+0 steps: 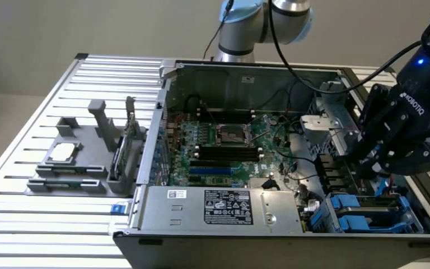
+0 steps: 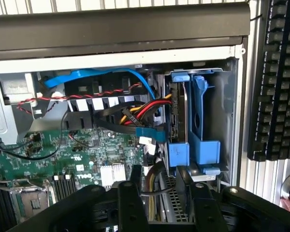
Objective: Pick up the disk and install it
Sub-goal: 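Insert the second disk wire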
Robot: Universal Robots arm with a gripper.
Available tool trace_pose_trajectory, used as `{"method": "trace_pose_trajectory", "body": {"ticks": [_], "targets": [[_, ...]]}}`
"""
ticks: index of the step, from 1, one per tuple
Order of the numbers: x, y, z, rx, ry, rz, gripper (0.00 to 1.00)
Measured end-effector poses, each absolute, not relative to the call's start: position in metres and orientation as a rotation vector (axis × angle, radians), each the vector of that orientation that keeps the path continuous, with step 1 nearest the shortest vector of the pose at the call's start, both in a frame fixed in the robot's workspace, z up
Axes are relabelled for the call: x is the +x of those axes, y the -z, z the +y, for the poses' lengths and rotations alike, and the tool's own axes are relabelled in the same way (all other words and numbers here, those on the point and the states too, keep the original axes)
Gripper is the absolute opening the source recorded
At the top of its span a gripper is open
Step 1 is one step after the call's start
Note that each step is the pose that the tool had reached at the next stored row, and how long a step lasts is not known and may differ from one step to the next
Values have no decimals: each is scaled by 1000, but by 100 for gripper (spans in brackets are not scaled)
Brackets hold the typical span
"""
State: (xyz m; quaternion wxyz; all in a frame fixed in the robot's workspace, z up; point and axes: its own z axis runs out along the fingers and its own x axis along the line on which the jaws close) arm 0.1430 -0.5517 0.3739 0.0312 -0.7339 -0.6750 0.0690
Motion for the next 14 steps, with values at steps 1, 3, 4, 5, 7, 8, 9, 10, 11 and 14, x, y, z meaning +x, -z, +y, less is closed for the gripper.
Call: {"method": "trace_pose_trajectory", "body": {"ticks": [1,3,4,5,7,8,9,10,11,14], "targets": [[144,-375,-551,-2261,-213,-2080,42],[147,-377,-549,-2262,-215,-2080,42],[148,-377,-549,-2263,-217,-2081,42],[149,-378,-549,-2264,-219,-2082,42],[152,-378,-549,-2270,-228,-2084,42],[153,-379,-549,-2274,-234,-2085,42],[154,-379,-549,-2278,-240,-2085,42],[155,-379,-549,-2282,-247,-2087,42],[156,-379,-549,-2286,-252,-2088,42],[161,-379,-548,-2295,-267,-2090,42]]}}
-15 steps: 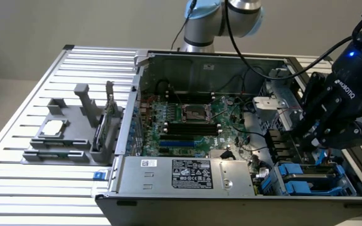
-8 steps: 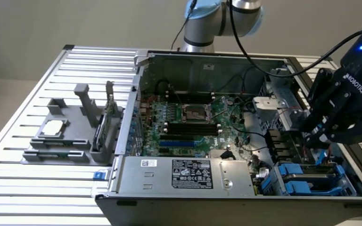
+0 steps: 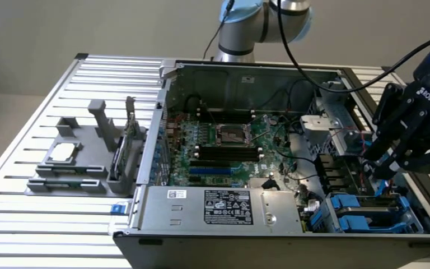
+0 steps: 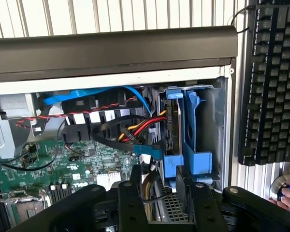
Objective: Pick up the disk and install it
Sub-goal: 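Insert the second disk wire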
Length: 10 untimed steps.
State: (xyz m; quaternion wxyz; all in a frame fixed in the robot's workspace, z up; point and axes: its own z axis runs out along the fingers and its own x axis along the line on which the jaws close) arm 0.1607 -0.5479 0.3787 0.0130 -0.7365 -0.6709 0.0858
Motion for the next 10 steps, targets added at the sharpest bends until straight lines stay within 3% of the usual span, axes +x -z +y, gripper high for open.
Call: {"method": "trace_pose_trajectory", "body": {"ticks": [10], "targets": [[169,-379,-546,-2307,-287,-2094,42]]}}
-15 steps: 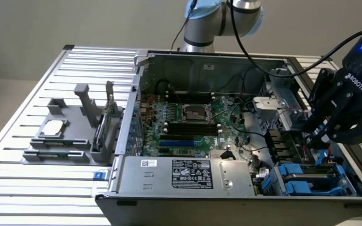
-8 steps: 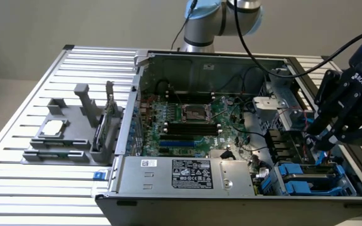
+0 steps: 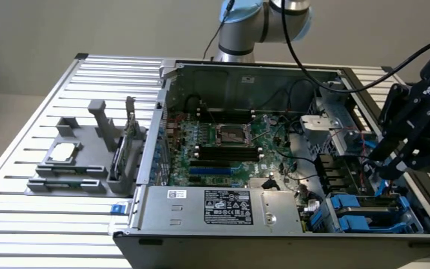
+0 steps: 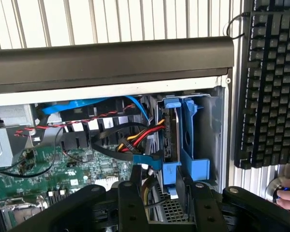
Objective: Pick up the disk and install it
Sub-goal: 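Insert the second disk wire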
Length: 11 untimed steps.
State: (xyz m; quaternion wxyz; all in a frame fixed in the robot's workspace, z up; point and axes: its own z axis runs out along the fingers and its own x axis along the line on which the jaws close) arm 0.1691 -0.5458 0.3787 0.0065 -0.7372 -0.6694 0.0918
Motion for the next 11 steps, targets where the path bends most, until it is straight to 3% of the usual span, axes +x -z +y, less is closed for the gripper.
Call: {"method": "trace_pose_trajectory", "body": {"ticks": [11], "targets": [[172,-373,-546,-2313,-299,-2097,42]]}}
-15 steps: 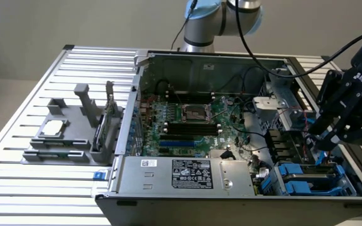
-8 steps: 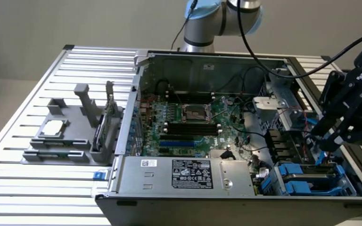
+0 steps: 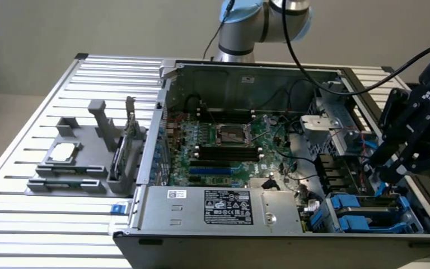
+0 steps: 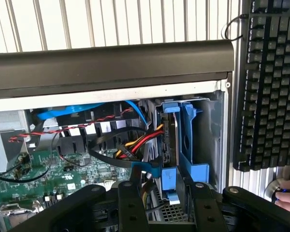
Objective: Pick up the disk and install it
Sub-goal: 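Insert the second disk wire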
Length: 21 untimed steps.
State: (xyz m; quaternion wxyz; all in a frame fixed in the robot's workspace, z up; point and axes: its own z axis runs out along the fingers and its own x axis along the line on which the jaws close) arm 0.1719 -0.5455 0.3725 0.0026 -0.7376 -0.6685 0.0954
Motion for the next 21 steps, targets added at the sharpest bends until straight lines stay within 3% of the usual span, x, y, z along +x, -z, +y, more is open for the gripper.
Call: {"method": "trace_pose_trajectory", "body": {"ticks": [3,8,21], "targets": [[172,-371,-545,-2314,-301,-2097,40],[173,-370,-545,-2316,-304,-2098,21],[164,-370,-544,-2302,-290,-2102,20]]}}
